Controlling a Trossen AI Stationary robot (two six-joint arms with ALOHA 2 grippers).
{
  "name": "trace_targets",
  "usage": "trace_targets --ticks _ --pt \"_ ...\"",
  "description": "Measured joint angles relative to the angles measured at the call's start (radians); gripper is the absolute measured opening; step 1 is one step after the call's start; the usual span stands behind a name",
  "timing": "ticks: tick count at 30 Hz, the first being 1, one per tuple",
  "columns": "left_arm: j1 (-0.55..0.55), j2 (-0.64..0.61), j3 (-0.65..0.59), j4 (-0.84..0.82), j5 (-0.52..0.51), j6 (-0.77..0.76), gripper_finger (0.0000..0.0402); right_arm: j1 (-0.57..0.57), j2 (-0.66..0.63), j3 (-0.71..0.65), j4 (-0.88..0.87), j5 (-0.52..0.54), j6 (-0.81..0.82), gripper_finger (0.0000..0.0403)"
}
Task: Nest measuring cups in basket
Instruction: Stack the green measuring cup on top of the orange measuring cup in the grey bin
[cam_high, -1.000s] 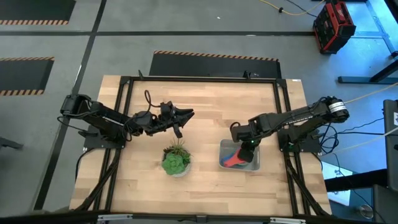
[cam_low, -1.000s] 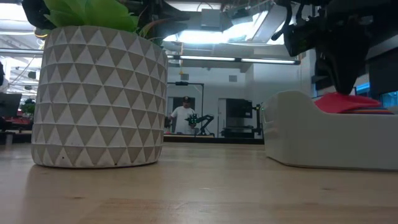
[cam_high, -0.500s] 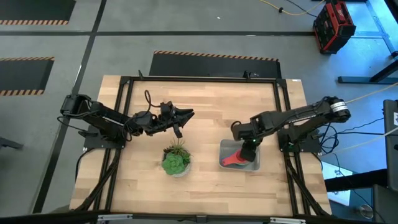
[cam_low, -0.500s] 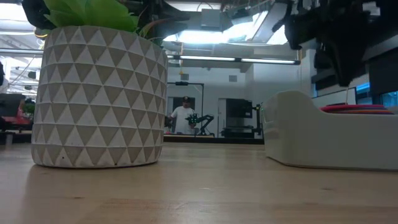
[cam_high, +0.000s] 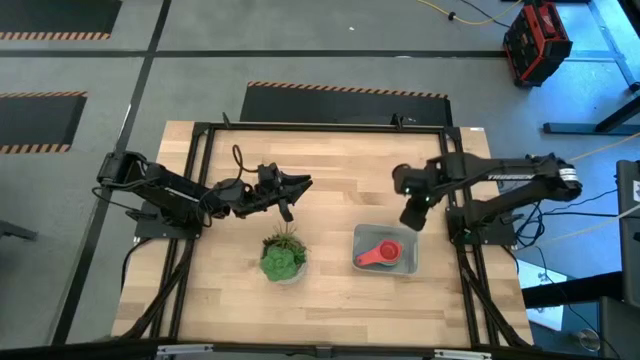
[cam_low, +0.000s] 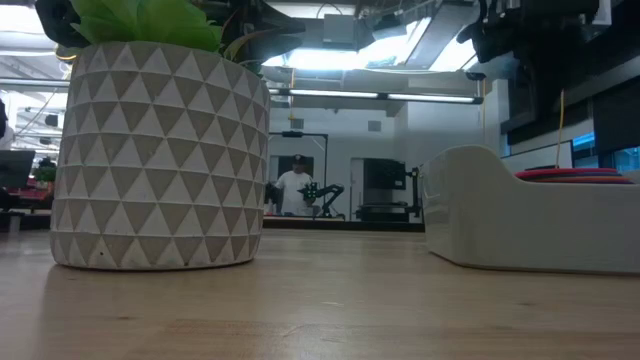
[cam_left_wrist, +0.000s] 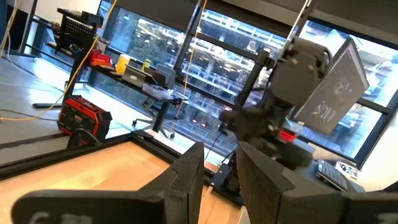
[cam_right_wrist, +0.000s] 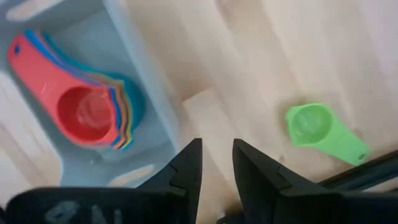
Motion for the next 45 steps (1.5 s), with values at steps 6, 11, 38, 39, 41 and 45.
trace_targets --ticks 6,11,38,39,41,45 --pt "0.0 0.0 0.0 0.0 0.0 0.0 0.0089 -0.115 -0.051 -0.03 0.007 0.026 -0.046 0.0094" --pt "-0.001 0.0 0.0 0.0 0.0 0.0 0.0089 -0.204 -0.08 -0.082 0.004 0.027 -0.091 0.0094" --pt "-0.001 0.0 0.0 0.0 0.001 0.002 0.0089 -0.488 -0.1 -0.328 0.156 0.02 -0.057 0.0094" --pt "-0.001 0.0 0.0 0.0 0.0 0.002 0.0089 -0.491 -0.1 -0.332 0.157 0.019 -0.057 0.0094" --pt "-0.001 0.0 0.0 -0.001 0.001 0.002 0.0089 -0.492 -0.1 -0.344 0.173 0.02 -0.056 0.0094" --pt "-0.001 0.0 0.0 0.0 0.0 0.002 0.0089 -0.492 -0.1 -0.378 0.255 0.02 -0.033 0.0094"
